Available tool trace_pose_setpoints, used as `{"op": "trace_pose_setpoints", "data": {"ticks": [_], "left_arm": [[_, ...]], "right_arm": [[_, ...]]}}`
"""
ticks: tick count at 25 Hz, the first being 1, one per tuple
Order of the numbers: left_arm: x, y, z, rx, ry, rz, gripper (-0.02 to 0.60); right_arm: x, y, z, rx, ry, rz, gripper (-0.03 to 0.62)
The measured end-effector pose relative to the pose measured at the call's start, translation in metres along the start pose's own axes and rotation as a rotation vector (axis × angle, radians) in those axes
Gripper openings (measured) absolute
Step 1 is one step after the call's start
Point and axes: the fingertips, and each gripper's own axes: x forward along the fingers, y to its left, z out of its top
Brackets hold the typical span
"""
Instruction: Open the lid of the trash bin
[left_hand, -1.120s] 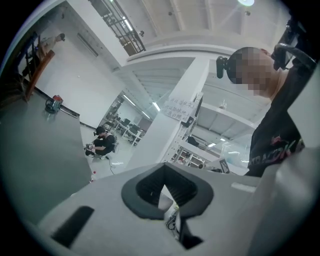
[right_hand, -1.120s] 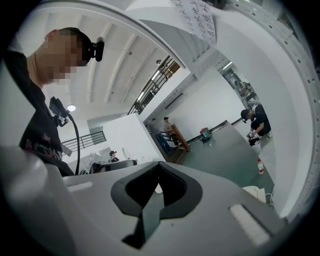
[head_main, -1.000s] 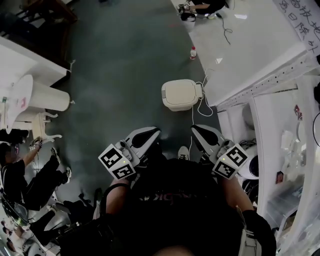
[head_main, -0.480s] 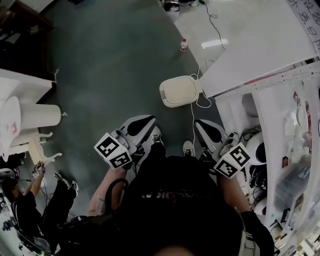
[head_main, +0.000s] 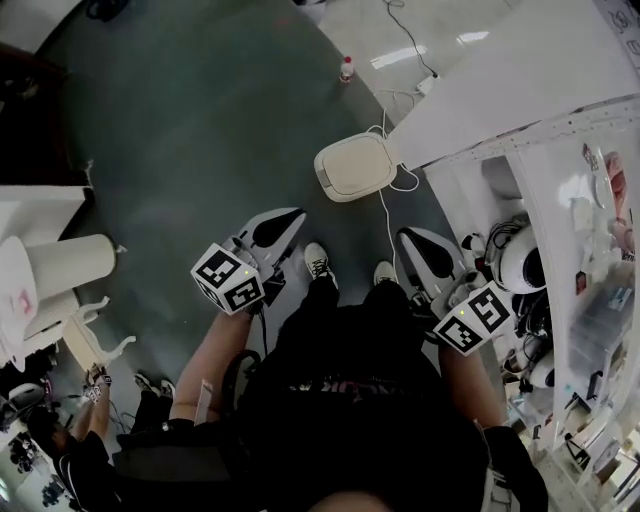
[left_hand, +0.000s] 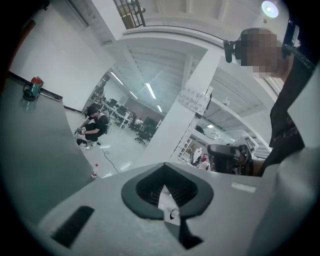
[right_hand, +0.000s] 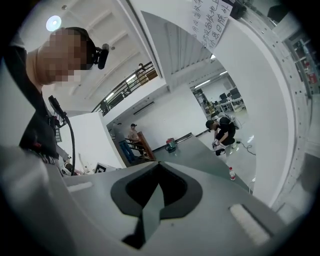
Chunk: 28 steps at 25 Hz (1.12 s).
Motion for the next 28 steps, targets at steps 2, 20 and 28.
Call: {"op": "trace_pose_setpoints", "data": {"ticks": [2, 20, 28], "left_arm": [[0.001, 0.017, -0.008, 0.002, 0.019, 0.012, 0.0], [0.052, 0.132, -0.096, -0.133, 0.155, 0.135, 0.002], [0.089, 0.19, -0.145, -0.191, 0.188, 0.205, 0.002]], "right_arm": [[0.002, 0.001, -0.004, -0.002, 0.005, -0.016, 0.008], [0.038, -0.046, -0.023, 0.032, 0.109, -0.025, 0.008], [0.066, -0.096, -0.045, 0.025, 0.199, 0.012, 0.008]]}}
